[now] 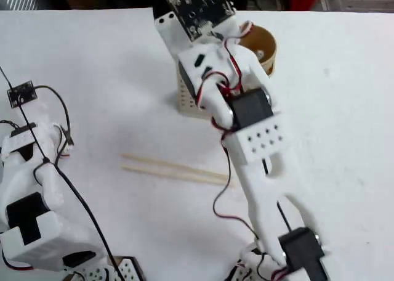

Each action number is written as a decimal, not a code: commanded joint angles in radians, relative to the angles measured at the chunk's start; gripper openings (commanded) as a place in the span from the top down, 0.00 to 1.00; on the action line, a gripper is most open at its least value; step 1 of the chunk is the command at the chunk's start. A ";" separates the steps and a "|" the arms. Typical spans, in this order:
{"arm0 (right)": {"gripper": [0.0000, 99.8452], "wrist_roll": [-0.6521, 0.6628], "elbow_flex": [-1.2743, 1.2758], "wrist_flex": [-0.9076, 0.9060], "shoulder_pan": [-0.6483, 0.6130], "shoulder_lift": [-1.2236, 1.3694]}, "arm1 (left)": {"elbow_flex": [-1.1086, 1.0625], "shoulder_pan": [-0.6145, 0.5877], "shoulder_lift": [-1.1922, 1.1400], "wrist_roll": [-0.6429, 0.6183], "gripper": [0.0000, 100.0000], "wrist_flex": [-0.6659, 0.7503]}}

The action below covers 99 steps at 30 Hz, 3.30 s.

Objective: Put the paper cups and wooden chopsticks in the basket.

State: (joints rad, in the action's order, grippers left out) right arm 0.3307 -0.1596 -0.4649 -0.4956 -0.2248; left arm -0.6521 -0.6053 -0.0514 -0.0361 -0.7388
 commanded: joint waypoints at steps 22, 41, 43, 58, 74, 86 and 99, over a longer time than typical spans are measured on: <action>0.81 -0.015 -0.038 -0.794 0.012 0.048 | 0.003 0.024 0.005 -0.005 0.88 0.015; 0.81 0.425 0.819 -0.328 -0.378 0.128 | 0.003 0.024 0.005 -0.005 0.88 0.015; 0.81 0.442 0.841 -0.291 -0.354 0.130 | 0.003 0.024 0.005 -0.005 0.88 0.015; 0.81 0.443 0.718 -0.263 -0.243 0.366 | 0.003 0.022 0.005 -0.005 0.88 0.014; 0.98 0.256 0.667 -0.286 0.007 0.260 | 0.003 0.022 0.005 -0.005 0.88 0.014; 0.98 0.235 0.694 -0.311 0.002 0.101 | 0.003 0.024 0.005 -0.005 0.88 0.015; 0.98 0.169 0.311 -0.372 -0.041 -0.291 | 0.003 0.035 0.005 -0.005 0.88 0.015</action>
State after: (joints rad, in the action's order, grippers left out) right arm 0.5086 0.3575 -0.8470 -0.5247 -0.4641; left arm -0.6521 -0.5884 -0.0514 -0.0361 -0.7388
